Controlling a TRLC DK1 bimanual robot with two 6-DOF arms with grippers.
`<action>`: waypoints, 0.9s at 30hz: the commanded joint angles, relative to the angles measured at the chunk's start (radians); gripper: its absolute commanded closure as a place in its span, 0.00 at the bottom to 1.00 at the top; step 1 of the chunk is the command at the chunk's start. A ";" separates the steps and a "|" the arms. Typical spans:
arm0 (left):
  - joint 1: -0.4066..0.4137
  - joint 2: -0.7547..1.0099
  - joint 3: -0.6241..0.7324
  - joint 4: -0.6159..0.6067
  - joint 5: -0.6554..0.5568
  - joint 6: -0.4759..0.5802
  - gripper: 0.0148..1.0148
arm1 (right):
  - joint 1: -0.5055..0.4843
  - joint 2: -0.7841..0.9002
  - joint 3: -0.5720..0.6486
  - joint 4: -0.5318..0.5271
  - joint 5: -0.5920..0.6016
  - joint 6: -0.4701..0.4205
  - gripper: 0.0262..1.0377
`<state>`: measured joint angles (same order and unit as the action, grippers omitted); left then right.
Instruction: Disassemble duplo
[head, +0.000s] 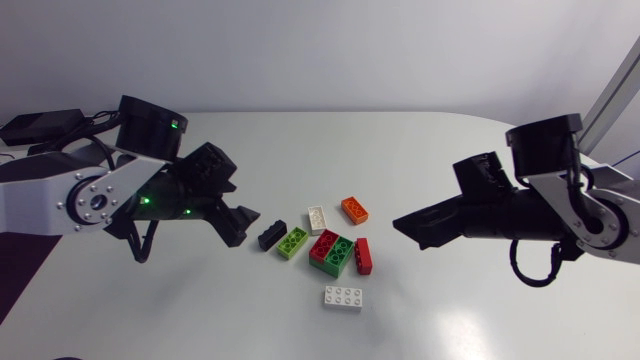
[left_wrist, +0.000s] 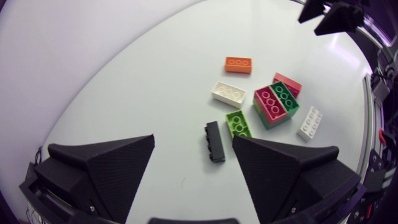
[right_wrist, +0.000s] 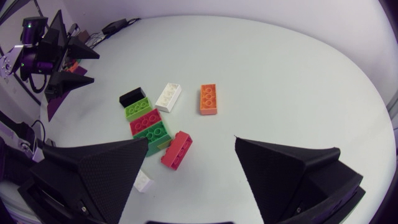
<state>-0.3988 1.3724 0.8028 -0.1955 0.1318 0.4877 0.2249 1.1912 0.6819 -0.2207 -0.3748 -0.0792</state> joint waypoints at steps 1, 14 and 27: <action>-0.014 0.037 0.030 -0.005 0.046 0.106 0.09 | 0.027 0.059 0.061 -0.060 -0.016 -0.111 0.04; -0.084 0.172 0.062 -0.004 0.140 0.287 0.09 | 0.287 0.245 0.156 -0.120 0.031 -0.295 0.04; -0.127 0.261 0.150 -0.005 0.150 0.354 0.09 | 0.306 0.443 0.245 -0.128 0.031 -0.427 0.04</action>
<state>-0.5194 1.6104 0.9146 -0.1986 0.2737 0.8124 0.5247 1.6035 0.9020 -0.3332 -0.3431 -0.4660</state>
